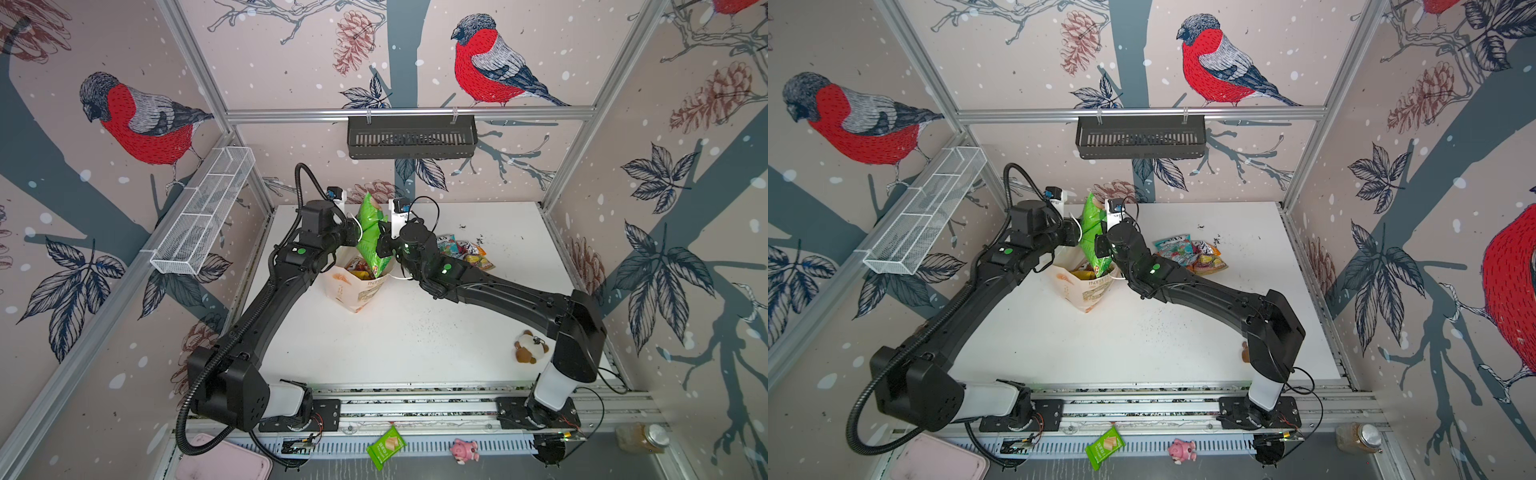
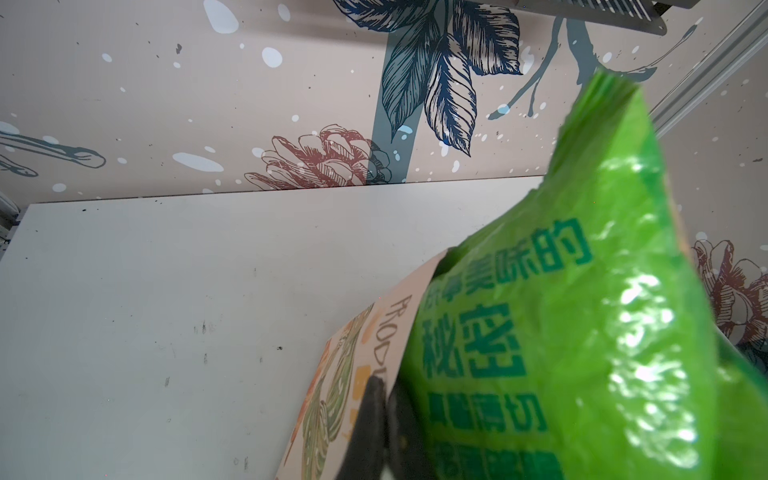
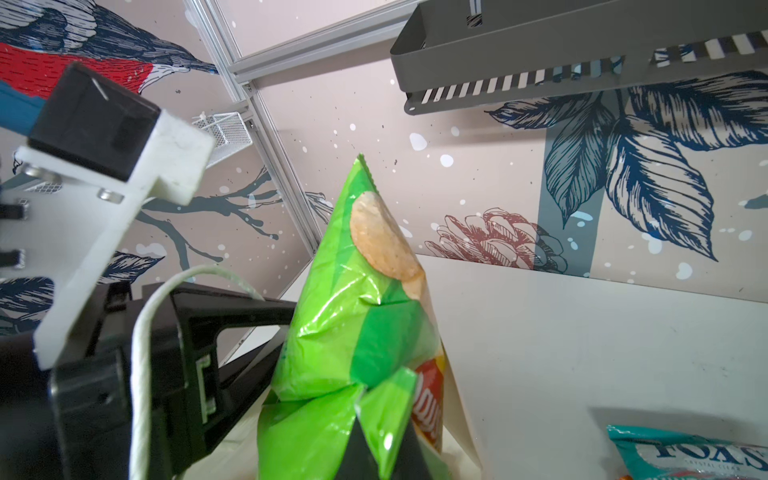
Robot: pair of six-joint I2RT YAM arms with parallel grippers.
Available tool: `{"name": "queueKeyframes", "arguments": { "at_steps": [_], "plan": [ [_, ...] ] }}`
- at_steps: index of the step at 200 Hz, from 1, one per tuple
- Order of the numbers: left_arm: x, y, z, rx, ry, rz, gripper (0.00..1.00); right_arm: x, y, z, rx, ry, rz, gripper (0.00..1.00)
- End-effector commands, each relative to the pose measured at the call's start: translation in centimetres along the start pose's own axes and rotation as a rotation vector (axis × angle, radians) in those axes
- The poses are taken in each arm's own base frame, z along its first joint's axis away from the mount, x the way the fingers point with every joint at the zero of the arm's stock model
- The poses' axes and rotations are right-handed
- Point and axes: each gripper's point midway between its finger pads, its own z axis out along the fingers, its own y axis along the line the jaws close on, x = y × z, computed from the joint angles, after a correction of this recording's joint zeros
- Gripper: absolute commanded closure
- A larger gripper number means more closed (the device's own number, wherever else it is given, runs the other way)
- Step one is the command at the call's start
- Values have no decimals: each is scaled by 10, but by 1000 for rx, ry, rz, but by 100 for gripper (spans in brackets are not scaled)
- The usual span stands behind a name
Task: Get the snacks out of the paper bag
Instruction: 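Lift the green Lay's pack higher above the bag rim with the right gripper, then raise the green Lay's pack clear of the bag with the right gripper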
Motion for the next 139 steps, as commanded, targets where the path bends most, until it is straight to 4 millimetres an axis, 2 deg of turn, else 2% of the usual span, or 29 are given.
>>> {"name": "queueKeyframes", "arguments": {
  "at_steps": [1,139],
  "plan": [
    [-1,-2,-1,8,3,-4,100,-38,0,-7,1,-133,43,100],
    [-1,-1,-2,7,4,-13,100,-63,-6,-19,13,-213,75,100]
  ]
}}
